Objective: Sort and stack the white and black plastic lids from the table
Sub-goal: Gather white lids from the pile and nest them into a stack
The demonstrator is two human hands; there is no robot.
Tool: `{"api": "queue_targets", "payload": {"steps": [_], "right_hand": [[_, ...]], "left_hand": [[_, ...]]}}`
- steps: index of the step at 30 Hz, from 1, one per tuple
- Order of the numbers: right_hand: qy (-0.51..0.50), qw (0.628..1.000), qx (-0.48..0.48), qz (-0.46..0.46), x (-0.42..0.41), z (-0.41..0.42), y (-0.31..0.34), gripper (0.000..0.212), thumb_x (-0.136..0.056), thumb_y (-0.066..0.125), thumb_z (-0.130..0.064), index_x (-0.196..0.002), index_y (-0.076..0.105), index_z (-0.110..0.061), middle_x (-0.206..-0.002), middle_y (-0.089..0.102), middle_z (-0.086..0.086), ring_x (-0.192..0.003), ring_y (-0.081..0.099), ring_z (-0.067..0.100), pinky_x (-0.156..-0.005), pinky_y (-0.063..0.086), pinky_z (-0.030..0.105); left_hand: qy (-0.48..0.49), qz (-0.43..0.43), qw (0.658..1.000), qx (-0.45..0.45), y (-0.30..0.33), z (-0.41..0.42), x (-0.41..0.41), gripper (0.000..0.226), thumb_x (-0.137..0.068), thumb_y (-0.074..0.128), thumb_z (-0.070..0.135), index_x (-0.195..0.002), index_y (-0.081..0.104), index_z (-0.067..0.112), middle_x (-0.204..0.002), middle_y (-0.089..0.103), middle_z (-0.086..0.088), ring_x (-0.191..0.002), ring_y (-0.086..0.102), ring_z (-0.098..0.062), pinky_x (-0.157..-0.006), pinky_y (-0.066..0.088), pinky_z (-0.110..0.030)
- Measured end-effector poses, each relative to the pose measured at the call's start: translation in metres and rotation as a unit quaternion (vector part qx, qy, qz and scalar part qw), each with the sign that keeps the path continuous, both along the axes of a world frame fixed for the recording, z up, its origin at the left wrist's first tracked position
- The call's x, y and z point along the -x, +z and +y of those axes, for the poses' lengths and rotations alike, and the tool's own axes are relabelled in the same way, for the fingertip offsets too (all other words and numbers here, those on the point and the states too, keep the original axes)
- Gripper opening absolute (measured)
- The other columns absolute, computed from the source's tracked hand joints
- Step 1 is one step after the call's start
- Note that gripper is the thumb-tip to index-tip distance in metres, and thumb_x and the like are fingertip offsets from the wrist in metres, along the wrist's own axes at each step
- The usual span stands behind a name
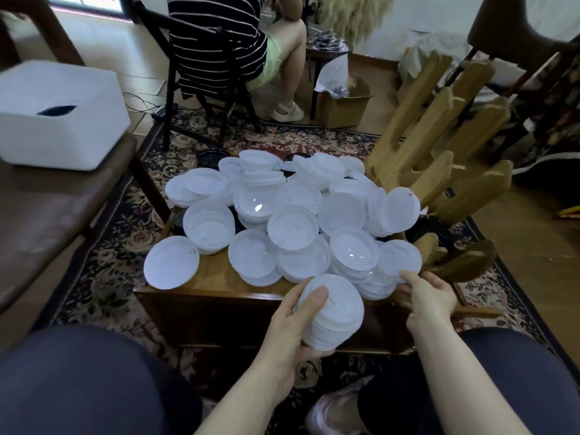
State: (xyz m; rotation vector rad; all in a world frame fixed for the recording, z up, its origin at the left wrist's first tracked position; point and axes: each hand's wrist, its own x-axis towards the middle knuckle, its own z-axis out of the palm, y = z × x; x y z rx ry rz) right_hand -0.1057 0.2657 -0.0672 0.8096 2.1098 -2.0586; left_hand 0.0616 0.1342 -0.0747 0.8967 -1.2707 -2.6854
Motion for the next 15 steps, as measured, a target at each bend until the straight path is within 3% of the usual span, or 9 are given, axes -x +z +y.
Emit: {"api": "queue_targets", "payload": {"steps": [3,5,9,13,15], "right_hand": [[-0.019,1.0,0.019,0.013,-0.002,0.002,-0.001,0.048,-0.082,0.075,-0.005,-0.125,0.056,-0.014,-0.118,0.066,0.013,-0.1,0.067,0.025,-0.094,0.053,0.041],[-0.022,0.999,0.035,0.026,-0.005,0.003,0.001,0.039,-0.083,0.073,-0.004,-0.118,0.059,-0.016,-0.116,0.066,0.01,-0.101,0.066,0.022,-0.081,0.054,0.033],[-0.013,0.995,0.079,0.066,-0.018,0.002,0.01,0.034,-0.088,0.069,-0.005,-0.118,0.06,-0.016,-0.11,0.068,0.007,-0.085,0.067,0.014,-0.065,0.05,0.024],[0.041,0.983,0.137,0.12,-0.032,0.0,0.023,0.033,-0.092,0.064,-0.006,-0.122,0.057,-0.016,-0.105,0.067,0.004,-0.075,0.063,0.013,-0.071,0.05,0.028],[0.06,0.978,0.141,0.143,-0.039,-0.003,0.026,0.025,-0.093,0.062,-0.006,-0.114,0.058,-0.018,-0.099,0.068,0.0,-0.074,0.061,0.012,-0.073,0.05,0.027]], "left_hand": [[0.007,-0.003,1.0,-0.008,0.001,-0.003,0.0,0.079,-0.049,0.084,0.06,-0.122,0.068,0.035,-0.123,0.07,0.005,-0.115,0.066,-0.022,-0.081,0.061,-0.053],[0.01,-0.001,1.0,-0.013,0.002,-0.004,0.001,0.082,-0.049,0.084,0.059,-0.126,0.066,0.036,-0.126,0.068,0.005,-0.116,0.065,-0.021,-0.081,0.061,-0.053],[0.022,0.007,1.0,-0.013,0.004,-0.009,0.003,0.083,-0.051,0.084,0.058,-0.128,0.064,0.036,-0.129,0.066,0.006,-0.116,0.065,-0.02,-0.083,0.06,-0.053],[0.036,0.017,0.999,-0.007,0.005,-0.013,0.005,0.084,-0.051,0.084,0.059,-0.129,0.063,0.037,-0.129,0.066,0.007,-0.114,0.066,-0.017,-0.082,0.061,-0.049],[0.041,0.023,0.999,-0.001,0.007,-0.013,0.006,0.083,-0.051,0.084,0.059,-0.129,0.063,0.039,-0.129,0.066,0.008,-0.113,0.066,-0.015,-0.082,0.062,-0.047]]}}
